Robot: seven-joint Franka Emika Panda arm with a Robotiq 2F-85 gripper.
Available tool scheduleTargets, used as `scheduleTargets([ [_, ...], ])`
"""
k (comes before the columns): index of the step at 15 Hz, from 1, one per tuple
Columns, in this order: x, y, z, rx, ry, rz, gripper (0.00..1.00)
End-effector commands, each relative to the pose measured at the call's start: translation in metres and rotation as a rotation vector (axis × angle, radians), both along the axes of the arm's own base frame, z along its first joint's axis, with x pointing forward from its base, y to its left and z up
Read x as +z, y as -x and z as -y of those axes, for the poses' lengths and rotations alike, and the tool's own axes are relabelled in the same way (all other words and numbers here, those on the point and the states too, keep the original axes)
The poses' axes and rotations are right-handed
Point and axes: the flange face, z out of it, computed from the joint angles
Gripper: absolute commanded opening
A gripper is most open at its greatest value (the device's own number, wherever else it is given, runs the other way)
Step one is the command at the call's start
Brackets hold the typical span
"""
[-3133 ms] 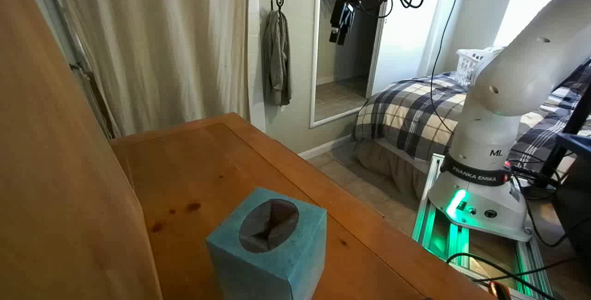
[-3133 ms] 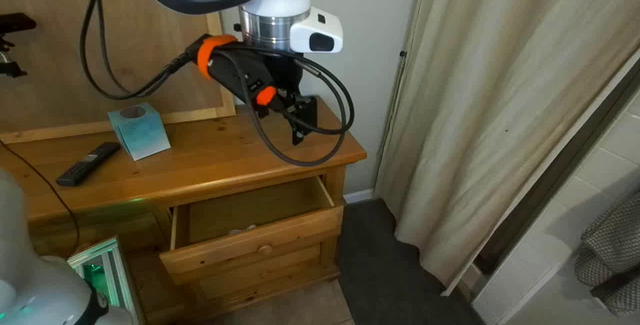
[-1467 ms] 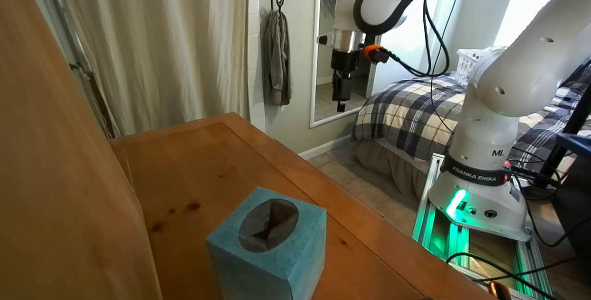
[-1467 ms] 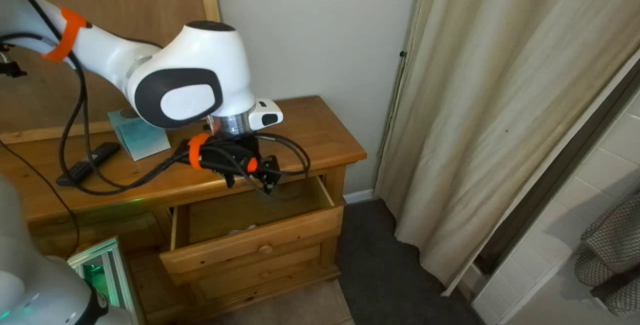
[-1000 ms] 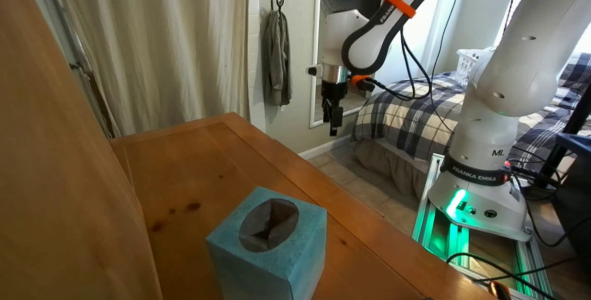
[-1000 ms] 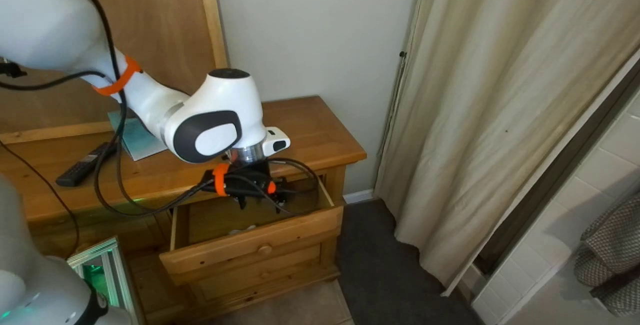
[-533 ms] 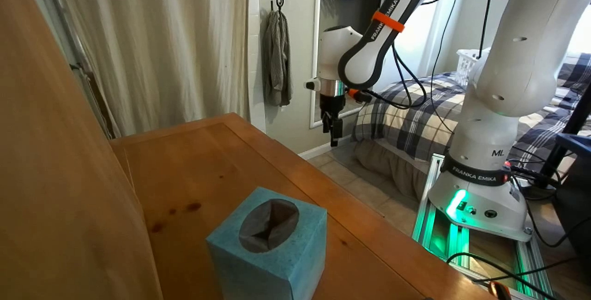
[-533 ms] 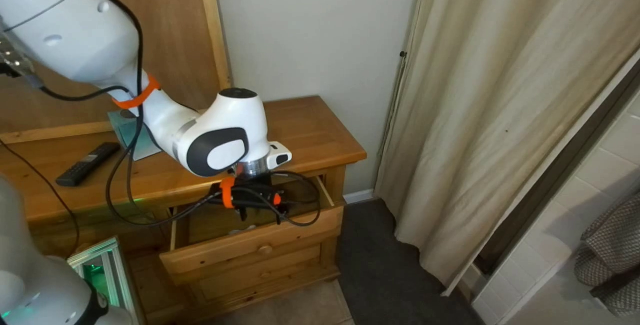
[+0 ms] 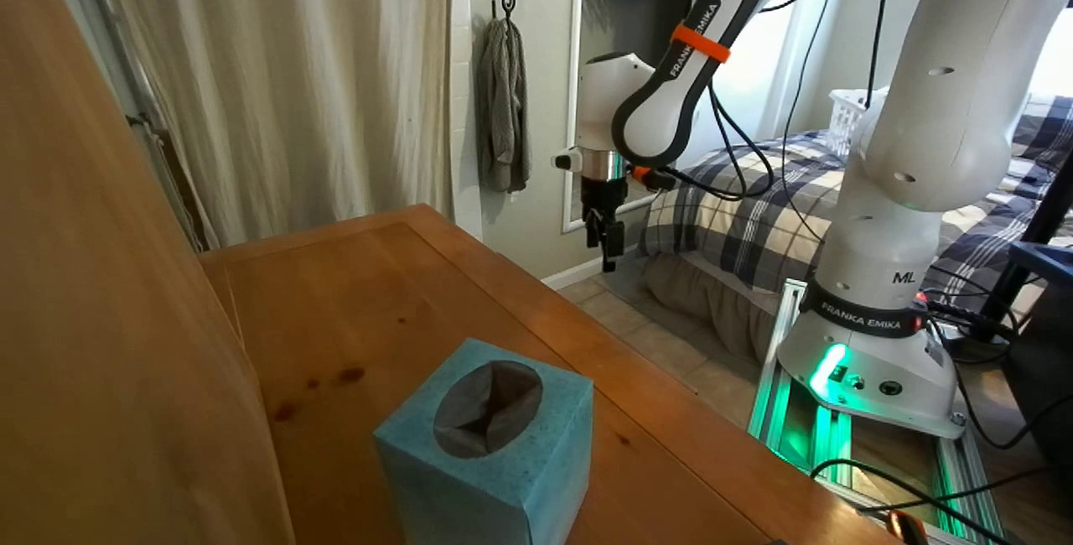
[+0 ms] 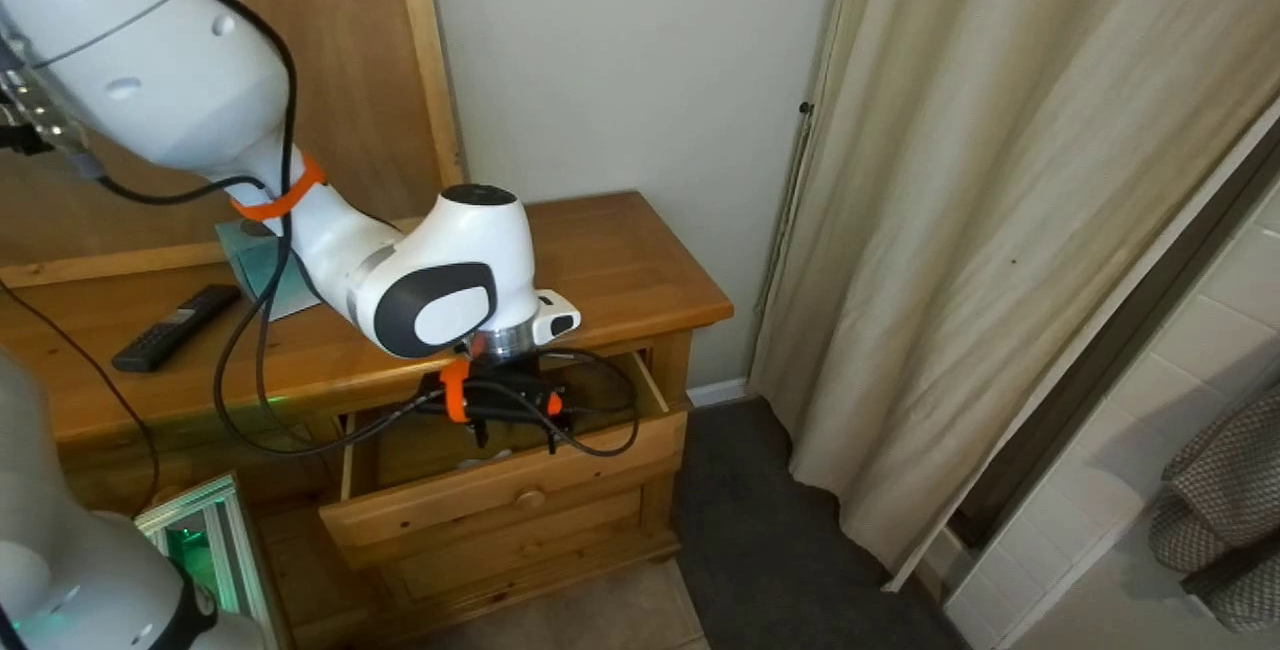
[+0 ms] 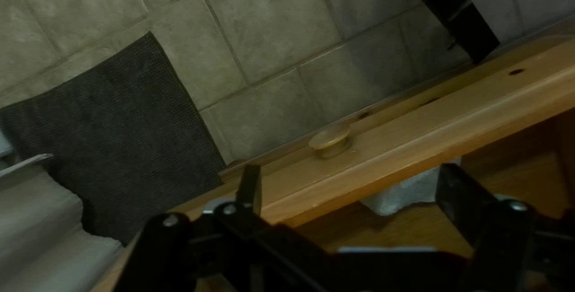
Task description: Close the open drawer
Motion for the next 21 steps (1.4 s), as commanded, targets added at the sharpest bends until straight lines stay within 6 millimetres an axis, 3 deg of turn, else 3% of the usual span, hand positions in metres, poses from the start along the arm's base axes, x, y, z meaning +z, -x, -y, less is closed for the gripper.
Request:
scheduleTargets([
  [1,-0.026,0.003,-0.001,0.059,-0.032,-0.031,1.0],
  [15,-0.118,0.018,0.006,0.207,-0.125,0.029,1.0],
  [21,-0.147,0.029,0.003,0.226,-0.222,0.116,1.0],
])
